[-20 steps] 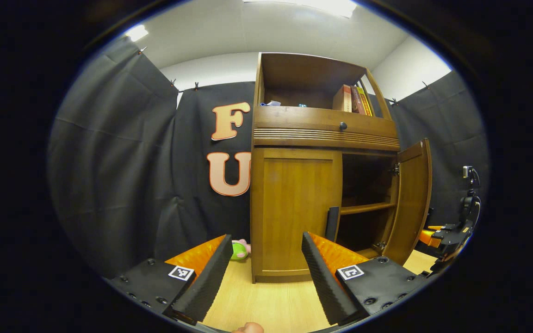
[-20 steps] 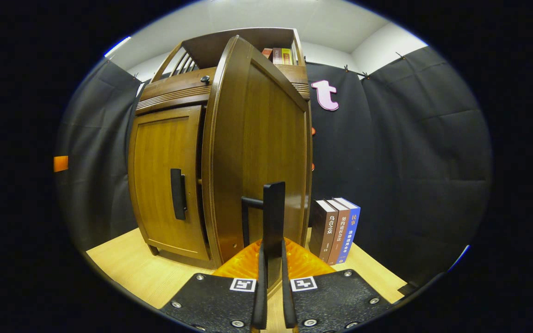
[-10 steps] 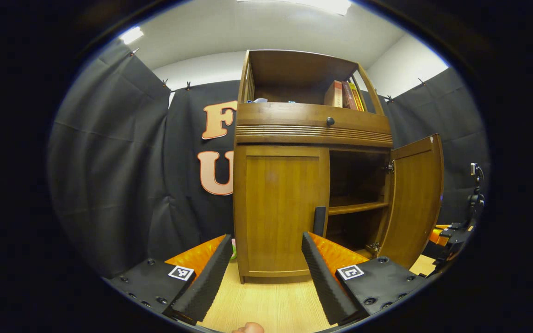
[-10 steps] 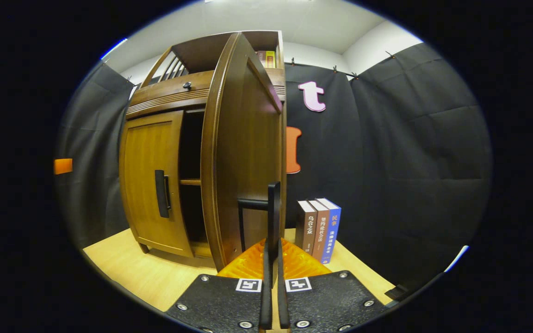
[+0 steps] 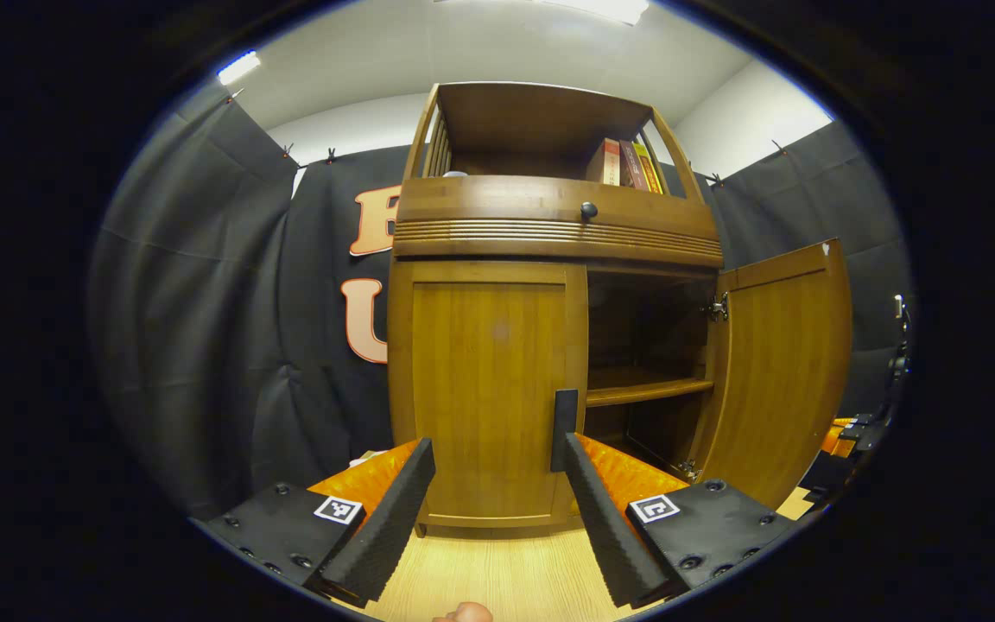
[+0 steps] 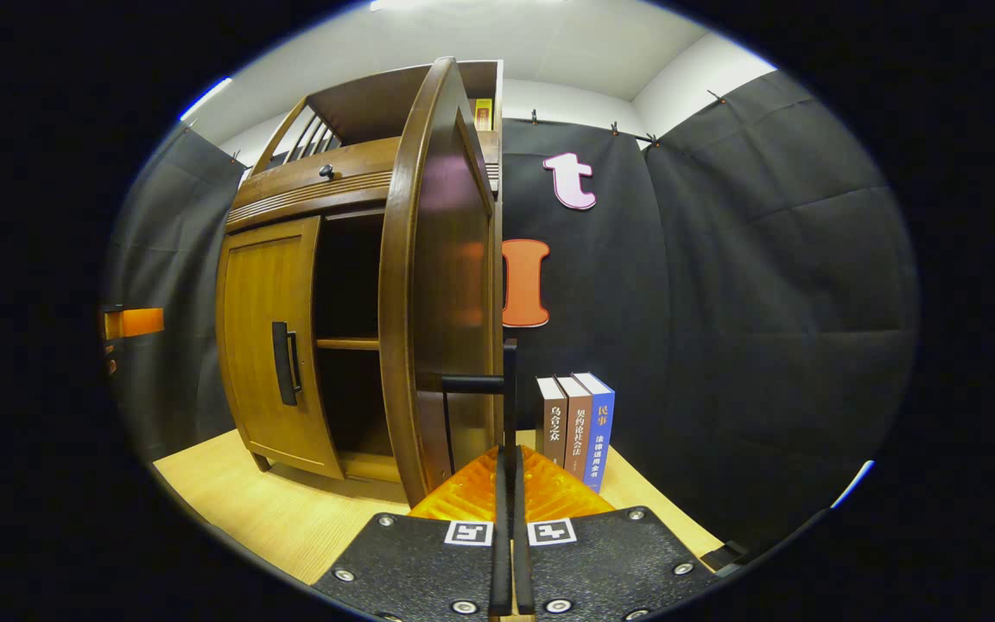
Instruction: Open the right door of the double-door shoe cabinet with the right hand, and open the left door with the left hand.
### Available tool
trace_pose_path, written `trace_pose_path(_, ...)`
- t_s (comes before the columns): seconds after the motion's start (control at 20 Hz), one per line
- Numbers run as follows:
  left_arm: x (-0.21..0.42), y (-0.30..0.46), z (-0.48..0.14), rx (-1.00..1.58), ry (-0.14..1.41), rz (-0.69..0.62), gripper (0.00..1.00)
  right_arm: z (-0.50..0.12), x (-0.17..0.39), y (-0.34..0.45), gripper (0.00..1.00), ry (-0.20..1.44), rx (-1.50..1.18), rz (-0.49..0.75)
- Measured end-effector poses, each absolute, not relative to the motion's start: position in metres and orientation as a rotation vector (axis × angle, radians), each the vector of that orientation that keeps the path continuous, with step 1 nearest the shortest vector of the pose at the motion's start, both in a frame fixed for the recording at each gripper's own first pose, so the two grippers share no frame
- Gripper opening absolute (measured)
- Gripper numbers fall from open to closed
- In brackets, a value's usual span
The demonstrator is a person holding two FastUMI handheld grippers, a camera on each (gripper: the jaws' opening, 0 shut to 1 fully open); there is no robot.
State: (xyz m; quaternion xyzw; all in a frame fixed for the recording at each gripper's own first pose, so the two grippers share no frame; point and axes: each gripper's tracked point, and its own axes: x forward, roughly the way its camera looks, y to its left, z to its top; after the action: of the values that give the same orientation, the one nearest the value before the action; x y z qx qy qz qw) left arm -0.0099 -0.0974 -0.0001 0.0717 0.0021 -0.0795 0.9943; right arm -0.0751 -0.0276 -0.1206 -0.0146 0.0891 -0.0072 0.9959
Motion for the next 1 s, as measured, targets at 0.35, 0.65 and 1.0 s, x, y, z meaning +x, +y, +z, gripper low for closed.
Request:
trace_pose_path(0.35,0.041,-0.142,-0.048,0.138,0.067,-0.203,0.96,-0.119,-0.08,-0.043,0.03,0.178,-0.021,0.014)
trace_pose_path(0.65,0.095,-0.174,-0.073,0.137,0.068,-0.215,0.96,-0.115,-0.092,-0.09,0.04,0.157,-0.039,-0.08)
trace_pose_path(1.0,0.149,-0.177,-0.09,0.13,0.055,-0.184,0.96,-0.101,-0.102,-0.117,0.04,0.119,-0.011,-0.125)
